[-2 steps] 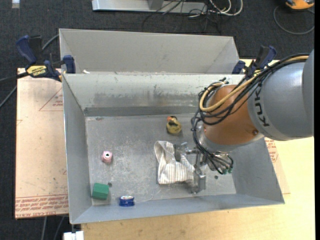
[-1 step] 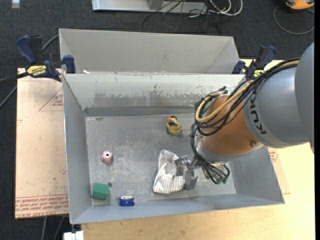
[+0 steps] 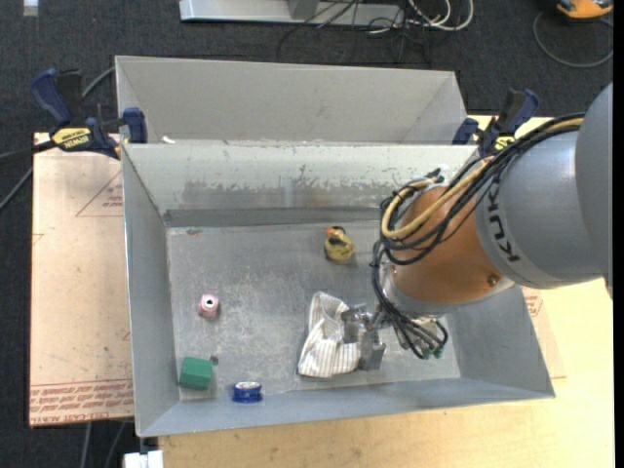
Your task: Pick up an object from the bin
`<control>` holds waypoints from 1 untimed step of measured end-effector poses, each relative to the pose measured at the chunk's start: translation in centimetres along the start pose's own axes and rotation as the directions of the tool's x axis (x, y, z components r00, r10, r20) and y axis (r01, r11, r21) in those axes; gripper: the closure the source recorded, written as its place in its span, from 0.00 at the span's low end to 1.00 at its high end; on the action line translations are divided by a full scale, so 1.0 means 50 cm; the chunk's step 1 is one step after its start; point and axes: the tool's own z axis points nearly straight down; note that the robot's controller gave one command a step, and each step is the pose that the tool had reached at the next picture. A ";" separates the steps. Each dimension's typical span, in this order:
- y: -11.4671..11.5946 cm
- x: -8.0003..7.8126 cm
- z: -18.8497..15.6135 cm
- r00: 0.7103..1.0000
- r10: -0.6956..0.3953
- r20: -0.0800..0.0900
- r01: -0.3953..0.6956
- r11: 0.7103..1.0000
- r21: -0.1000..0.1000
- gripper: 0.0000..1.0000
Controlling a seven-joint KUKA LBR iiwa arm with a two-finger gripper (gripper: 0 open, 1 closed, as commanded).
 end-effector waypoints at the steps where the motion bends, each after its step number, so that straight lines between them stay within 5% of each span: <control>1: 0.007 0.002 -0.312 0.999 0.040 0.003 -0.040 0.999 0.000 1.00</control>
Offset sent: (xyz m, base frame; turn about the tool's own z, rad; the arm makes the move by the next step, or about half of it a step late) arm 0.0000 0.0000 0.0000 0.0000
